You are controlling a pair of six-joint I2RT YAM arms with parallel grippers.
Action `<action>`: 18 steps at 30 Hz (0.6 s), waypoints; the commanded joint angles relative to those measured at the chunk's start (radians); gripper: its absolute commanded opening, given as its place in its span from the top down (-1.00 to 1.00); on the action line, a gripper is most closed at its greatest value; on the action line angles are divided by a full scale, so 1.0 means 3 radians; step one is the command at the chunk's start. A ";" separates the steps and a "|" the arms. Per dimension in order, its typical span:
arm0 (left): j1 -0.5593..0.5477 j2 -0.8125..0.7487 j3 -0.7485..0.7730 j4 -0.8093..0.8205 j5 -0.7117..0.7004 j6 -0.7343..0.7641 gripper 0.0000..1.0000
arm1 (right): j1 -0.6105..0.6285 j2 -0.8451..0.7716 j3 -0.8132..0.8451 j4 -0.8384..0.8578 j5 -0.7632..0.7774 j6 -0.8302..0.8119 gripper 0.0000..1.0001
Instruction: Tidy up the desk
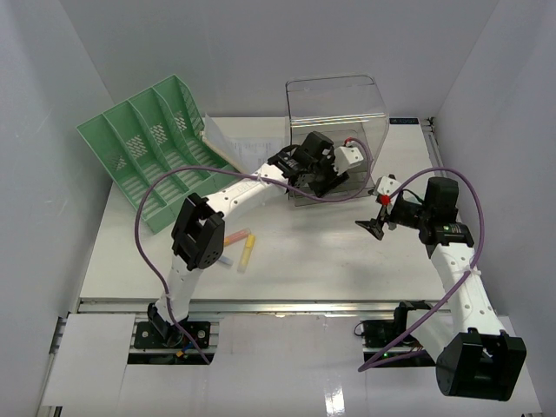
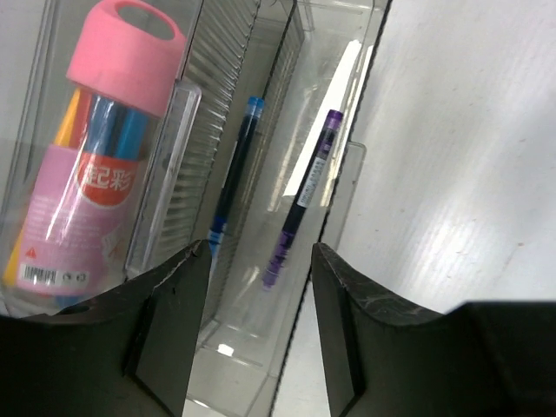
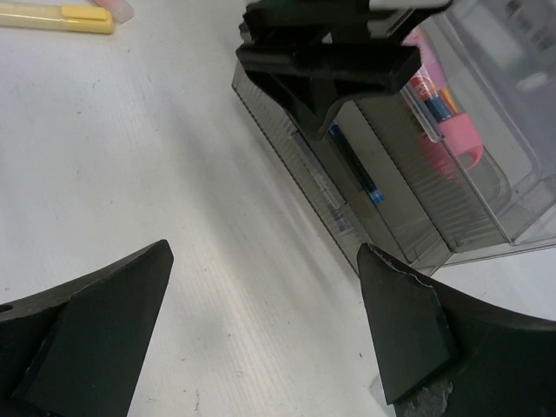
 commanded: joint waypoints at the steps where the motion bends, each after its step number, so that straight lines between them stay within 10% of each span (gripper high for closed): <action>1: -0.0002 -0.0747 -0.0290 0.0179 0.0186 -0.0478 -0.23 | -0.0022 -0.0006 0.0059 -0.0410 -0.0255 -0.0475 -0.88; 9: 0.0004 -0.2687 -0.2291 0.0736 -0.0149 -0.1143 -0.94 | -0.0027 0.0167 0.0402 -0.0924 -0.0046 -0.0744 -0.92; 18: 0.0072 -0.4692 -0.4036 0.0919 -0.0618 -0.1690 -0.96 | -0.0006 0.0682 0.1023 -0.1033 0.0124 -0.0247 -0.92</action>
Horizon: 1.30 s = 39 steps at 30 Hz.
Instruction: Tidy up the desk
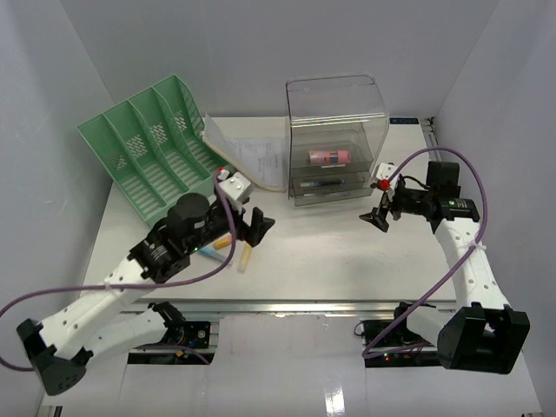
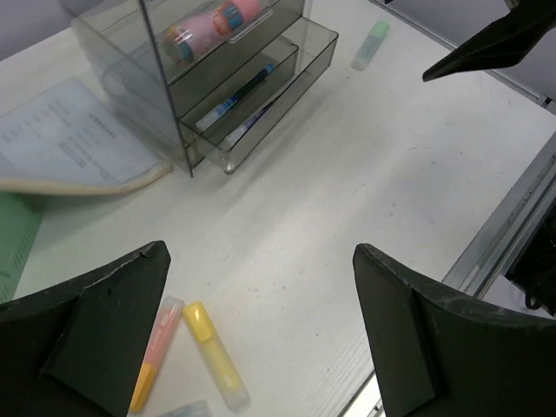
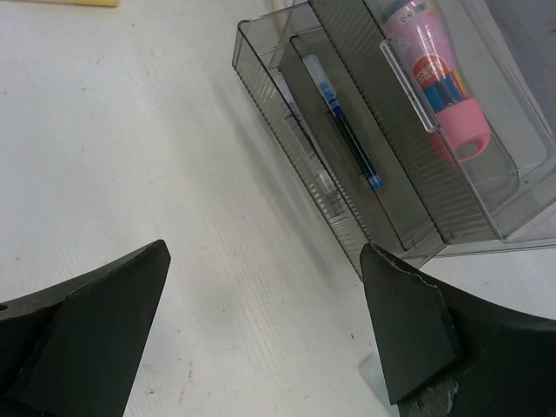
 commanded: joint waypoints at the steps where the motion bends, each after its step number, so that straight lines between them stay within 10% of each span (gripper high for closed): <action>1: 0.0043 -0.0774 -0.0717 0.0019 -0.0375 -0.0363 -0.96 | 0.0019 0.0236 0.0398 -0.0163 0.0058 0.0277 -0.91; 5: 0.0043 -0.1173 -0.0962 -0.0094 -0.0553 -0.0436 -0.96 | 0.0122 0.0350 0.0528 -0.0380 0.0028 -0.0058 -0.98; 18: 0.0043 -0.1334 -0.0892 -0.0283 -0.0778 -0.0514 -0.96 | 0.0647 0.0738 0.0437 -0.0662 0.0357 -0.1146 -0.22; 39: 0.0043 -0.1342 -0.1006 -0.0313 -0.0920 -0.0626 -0.96 | 0.1393 0.0473 0.0009 -0.0008 0.0959 -0.0301 -0.02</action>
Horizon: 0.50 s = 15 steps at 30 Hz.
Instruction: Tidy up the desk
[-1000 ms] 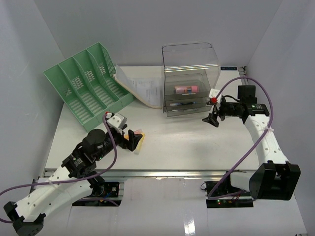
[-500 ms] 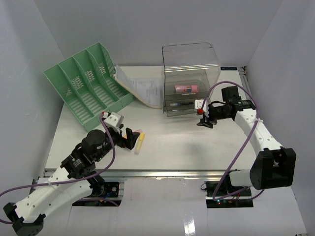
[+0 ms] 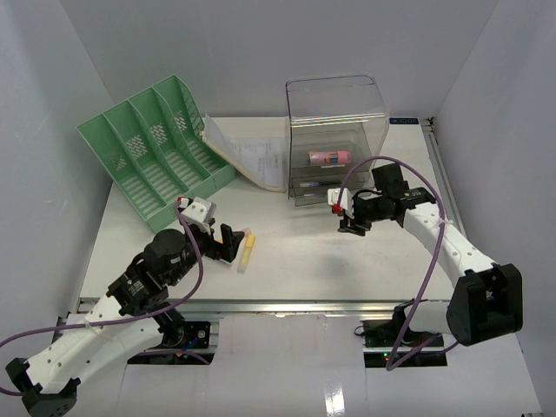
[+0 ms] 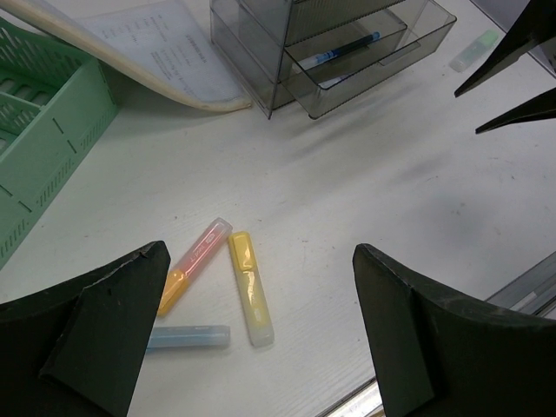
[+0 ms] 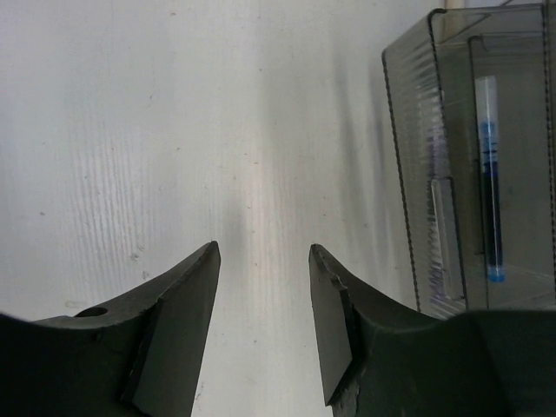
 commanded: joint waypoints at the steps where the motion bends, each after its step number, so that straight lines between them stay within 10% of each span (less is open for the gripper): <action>1: 0.0016 -0.0046 -0.0026 -0.0057 -0.0026 -0.0162 -0.96 | 0.0192 -0.0153 -0.0031 0.0179 0.0149 0.0209 -0.01; 15: 0.0016 -0.0060 -0.0113 -0.0066 -0.0120 -0.0728 -0.96 | 0.0199 0.0188 -0.0036 -0.0081 0.0377 -0.1230 -0.02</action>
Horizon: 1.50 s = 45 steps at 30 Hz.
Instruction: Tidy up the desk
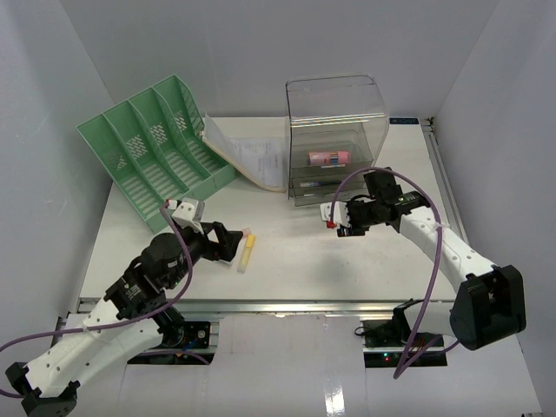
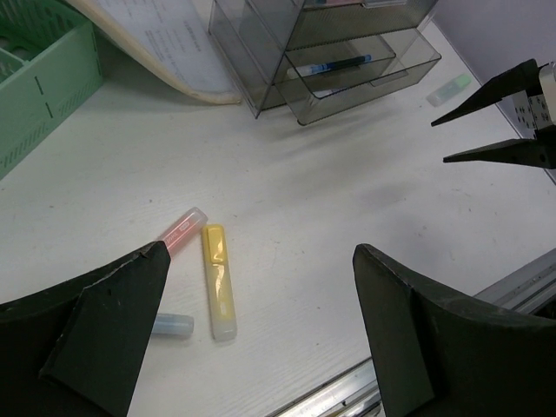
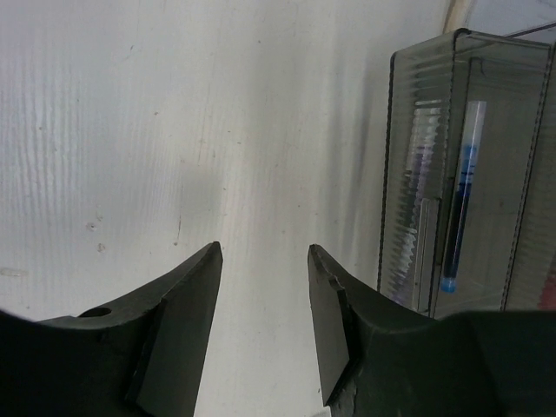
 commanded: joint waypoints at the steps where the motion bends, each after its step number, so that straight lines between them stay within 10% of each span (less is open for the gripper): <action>1: 0.0016 0.0108 -0.0048 -0.0009 0.0010 -0.0127 -0.96 | 0.0002 0.0372 0.0067 -0.0131 -0.0049 -0.0805 -0.03; 31: 0.0011 -0.0156 -0.0262 0.0109 0.0461 -0.0333 -0.96 | 0.0123 0.1624 0.0977 0.1666 0.1071 0.0588 0.03; 45: 0.0011 0.0520 -0.1327 0.2384 0.0705 -0.1694 -0.94 | 0.0067 0.1020 0.0419 0.1493 0.0351 0.0978 -0.21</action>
